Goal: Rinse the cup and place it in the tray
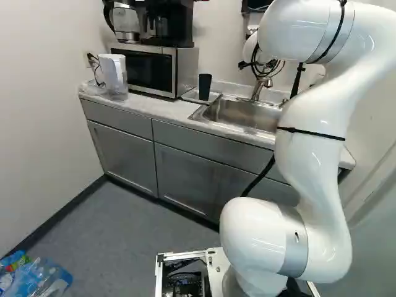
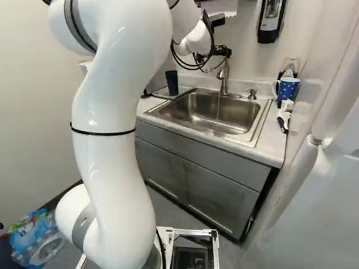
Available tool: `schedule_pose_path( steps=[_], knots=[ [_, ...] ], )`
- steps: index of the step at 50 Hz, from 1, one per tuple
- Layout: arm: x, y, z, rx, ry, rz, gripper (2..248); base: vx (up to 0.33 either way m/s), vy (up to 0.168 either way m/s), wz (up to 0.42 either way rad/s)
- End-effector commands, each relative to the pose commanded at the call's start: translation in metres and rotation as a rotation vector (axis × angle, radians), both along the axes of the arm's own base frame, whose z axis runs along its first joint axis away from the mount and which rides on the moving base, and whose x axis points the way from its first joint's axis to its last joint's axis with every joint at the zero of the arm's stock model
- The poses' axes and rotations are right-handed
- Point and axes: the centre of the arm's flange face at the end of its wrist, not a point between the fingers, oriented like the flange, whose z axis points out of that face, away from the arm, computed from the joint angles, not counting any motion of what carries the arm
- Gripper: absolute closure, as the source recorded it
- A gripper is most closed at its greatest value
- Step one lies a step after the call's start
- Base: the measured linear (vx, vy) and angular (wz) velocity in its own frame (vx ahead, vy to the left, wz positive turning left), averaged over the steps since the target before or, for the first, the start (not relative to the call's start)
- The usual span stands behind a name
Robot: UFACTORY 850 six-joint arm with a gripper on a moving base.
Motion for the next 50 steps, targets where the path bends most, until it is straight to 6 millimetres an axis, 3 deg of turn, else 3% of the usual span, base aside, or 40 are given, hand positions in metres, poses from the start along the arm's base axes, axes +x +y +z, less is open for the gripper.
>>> schedule_pose_path(
  steps=[35,50],
  knots=[
    [0.0,0.001,0.0,-0.001,-0.003,0.002,3,0.0,0.0,0.0],
    [-0.013,0.008,0.009,-0.009,-0.069,0.026,3,0.0,0.0,0.0]
  ],
)
